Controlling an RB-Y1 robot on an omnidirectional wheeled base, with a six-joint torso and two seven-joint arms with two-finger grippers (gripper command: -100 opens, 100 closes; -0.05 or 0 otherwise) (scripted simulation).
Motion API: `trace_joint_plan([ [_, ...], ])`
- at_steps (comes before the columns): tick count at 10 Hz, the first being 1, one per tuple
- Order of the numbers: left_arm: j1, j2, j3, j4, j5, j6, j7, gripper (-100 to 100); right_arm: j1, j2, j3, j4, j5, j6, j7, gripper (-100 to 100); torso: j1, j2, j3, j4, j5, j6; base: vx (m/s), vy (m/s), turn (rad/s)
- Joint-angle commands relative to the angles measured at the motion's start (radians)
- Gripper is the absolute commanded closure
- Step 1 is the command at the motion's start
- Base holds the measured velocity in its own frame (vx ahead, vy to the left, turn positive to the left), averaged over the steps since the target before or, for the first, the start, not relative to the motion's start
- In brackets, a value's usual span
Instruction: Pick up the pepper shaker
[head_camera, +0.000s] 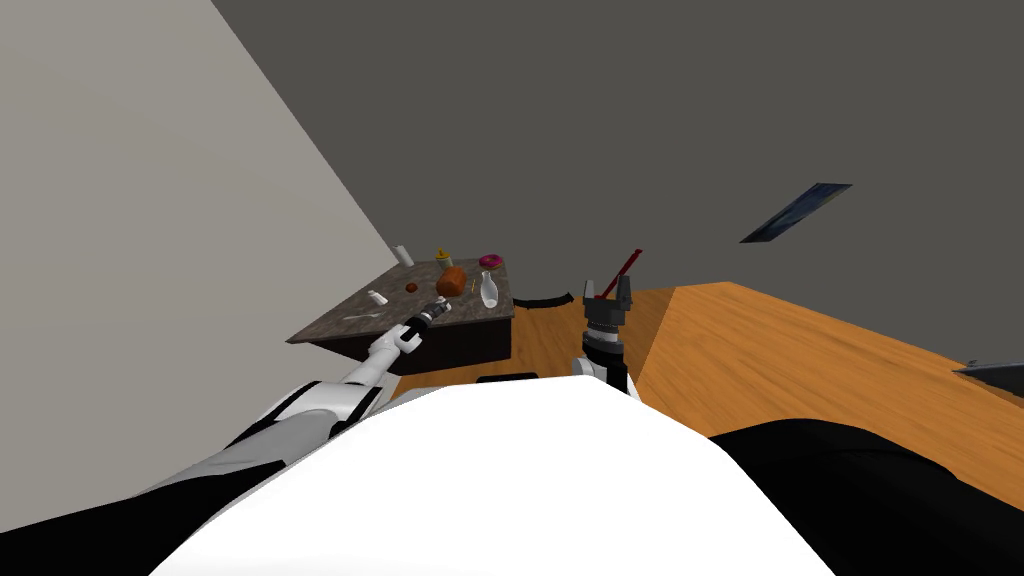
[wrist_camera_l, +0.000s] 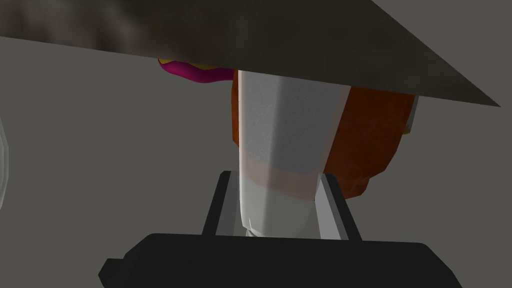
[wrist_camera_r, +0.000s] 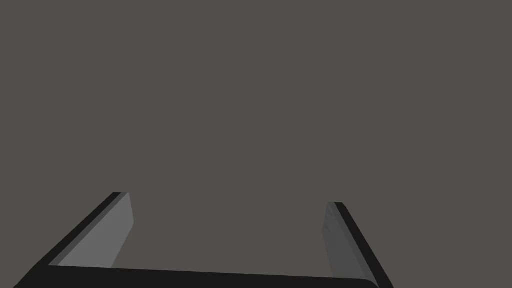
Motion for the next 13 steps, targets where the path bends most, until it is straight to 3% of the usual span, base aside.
trace_joint_plan([
  [1, 0.050, -0.001, 0.019, -0.050, -0.012, 0.035, 0.010, 100, 0.000, 0.000, 0.000, 0.000, 0.000, 0.000, 0.000, 0, 0.000, 0.000, 0.000, 0.000, 0.000, 0.000, 0.038, 0.018, -0.077],
  [4, 0.091, -0.001, 0.019, -0.120, -0.012, 0.035, 0.010, 100, 0.000, 0.000, 0.000, 0.000, 0.000, 0.000, 0.000, 0, 0.003, -0.002, -0.004, -0.005, 0.003, -0.001, 0.024, 0.011, -0.010],
  [5, 0.132, -0.002, 0.041, -0.150, -0.023, 0.069, 0.018, 100, 0.000, 0.000, 0.000, 0.000, 0.000, 0.000, 0.000, 0, 0.002, -0.002, -0.003, -0.005, 0.004, 0.000, 0.035, 0.012, -0.079],
  [7, 0.175, -0.002, 0.041, -0.222, -0.023, 0.069, 0.018, 100, 0.000, 0.000, 0.000, 0.000, 0.000, 0.000, 0.000, 0, 0.004, -0.004, -0.006, -0.008, 0.006, -0.001, 0.030, 0.023, -0.030],
  [8, 0.215, -0.003, 0.063, -0.257, -0.034, 0.103, 0.026, 100, 0.000, 0.000, 0.000, 0.000, 0.000, 0.000, 0.000, 0, 0.004, -0.003, -0.006, -0.008, 0.006, -0.001, 0.039, 0.013, -0.087],
  [9, 0.250, -0.003, 0.063, -0.296, -0.034, 0.103, 0.026, 100, 0.000, 0.000, 0.000, 0.000, 0.000, 0.000, 0.000, 0, 0.005, -0.004, -0.006, -0.009, 0.006, -0.001, 0.047, 0.021, -0.048],
  [10, 0.259, -0.003, 0.063, -0.330, -0.034, 0.103, 0.026, 100, 0.000, 0.000, 0.000, 0.000, 0.000, 0.000, 0.000, 0, 0.006, -0.005, -0.007, -0.010, 0.007, -0.002, 0.024, 0.017, 0.020],
  [11, 0.305, -0.003, 0.085, -0.368, -0.045, 0.137, 0.034, 100, 0.000, 0.000, 0.000, 0.000, 0.000, 0.000, 0.000, 0, 0.006, -0.004, -0.007, -0.010, 0.007, -0.002, 0.044, 0.023, -0.078],
  [12, 0.339, -0.003, 0.085, -0.405, -0.045, 0.137, 0.034, 100, 0.000, 0.000, 0.000, 0.000, 0.000, 0.000, 0.000, 0, 0.006, -0.005, -0.008, -0.010, 0.007, -0.002, 0.045, 0.023, -0.055],
  [13, 0.342, -0.003, 0.085, -0.435, -0.045, 0.137, 0.034, 100, 0.000, 0.000, 0.000, 0.000, 0.000, 0.000, 0.000, 0, 0.007, -0.005, -0.008, -0.011, 0.008, -0.003, 0.017, 0.013, 0.010],
])
